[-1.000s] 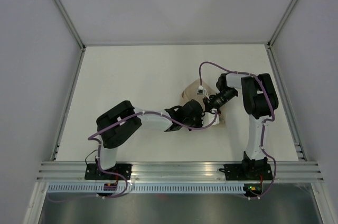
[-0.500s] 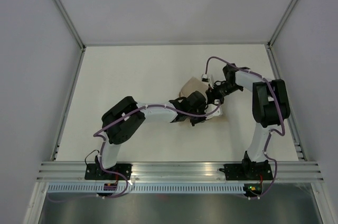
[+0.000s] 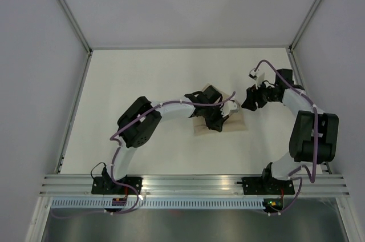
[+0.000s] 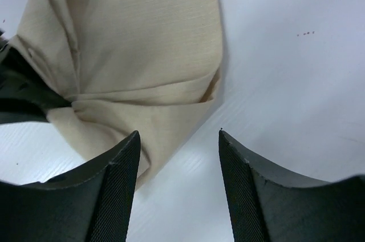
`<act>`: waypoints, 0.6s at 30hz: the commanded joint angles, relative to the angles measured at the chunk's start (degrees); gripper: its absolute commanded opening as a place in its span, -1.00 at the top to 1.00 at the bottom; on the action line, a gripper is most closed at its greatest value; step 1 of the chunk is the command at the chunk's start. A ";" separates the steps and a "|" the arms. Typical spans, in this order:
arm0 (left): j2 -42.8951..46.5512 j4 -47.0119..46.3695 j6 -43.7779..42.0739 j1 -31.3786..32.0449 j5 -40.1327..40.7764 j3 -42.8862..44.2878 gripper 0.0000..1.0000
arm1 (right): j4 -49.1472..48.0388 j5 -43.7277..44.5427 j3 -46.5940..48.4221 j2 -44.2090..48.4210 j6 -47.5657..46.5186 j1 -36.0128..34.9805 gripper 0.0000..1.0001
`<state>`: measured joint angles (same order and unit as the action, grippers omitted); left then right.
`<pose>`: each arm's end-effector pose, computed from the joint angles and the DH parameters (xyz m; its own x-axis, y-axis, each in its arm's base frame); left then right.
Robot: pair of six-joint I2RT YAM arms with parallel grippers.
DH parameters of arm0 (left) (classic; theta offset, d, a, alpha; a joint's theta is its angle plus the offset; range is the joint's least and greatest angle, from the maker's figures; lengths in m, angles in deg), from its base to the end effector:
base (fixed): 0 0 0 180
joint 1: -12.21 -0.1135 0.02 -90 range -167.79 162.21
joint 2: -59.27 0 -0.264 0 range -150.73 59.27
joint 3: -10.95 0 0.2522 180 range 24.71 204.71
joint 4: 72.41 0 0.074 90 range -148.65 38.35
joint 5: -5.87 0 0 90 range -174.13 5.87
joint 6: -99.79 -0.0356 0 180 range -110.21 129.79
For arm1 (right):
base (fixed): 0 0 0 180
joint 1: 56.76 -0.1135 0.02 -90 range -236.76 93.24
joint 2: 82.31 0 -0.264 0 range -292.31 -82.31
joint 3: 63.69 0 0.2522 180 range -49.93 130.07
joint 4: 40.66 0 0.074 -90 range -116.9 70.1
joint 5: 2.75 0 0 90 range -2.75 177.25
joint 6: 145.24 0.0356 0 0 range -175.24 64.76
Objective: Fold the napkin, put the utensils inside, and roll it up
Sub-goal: Roll the napkin at the center of the board.
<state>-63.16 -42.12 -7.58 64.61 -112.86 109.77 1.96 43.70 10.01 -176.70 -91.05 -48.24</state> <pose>0.2638 -0.3707 0.1503 -0.2115 0.7037 -0.6783 0.9752 0.1054 -0.1948 0.3211 -0.0233 0.1985 -0.6003 -0.3389 -0.7244 -0.6781 0.6959 0.2364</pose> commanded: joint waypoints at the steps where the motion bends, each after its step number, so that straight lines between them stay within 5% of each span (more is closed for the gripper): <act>1: -4.74 11.58 4.09 -1.24 -4.39 3.17 0.95 | -2.23 -0.66 -5.87 10.33 -3.03 -0.87 -0.26; 7: -9.31 19.05 5.24 -3.44 -8.18 9.07 0.95 | -1.27 1.09 -15.90 22.47 -11.72 -2.88 -0.27; 18: -15.82 26.88 6.29 -4.15 -11.96 16.63 0.95 | -11.27 12.60 -31.37 36.56 -16.66 -20.37 -0.45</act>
<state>-73.71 -24.79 -3.64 60.00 -126.74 126.14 -2.54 51.79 -19.65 -141.92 -105.04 -65.51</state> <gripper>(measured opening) 0.182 0.719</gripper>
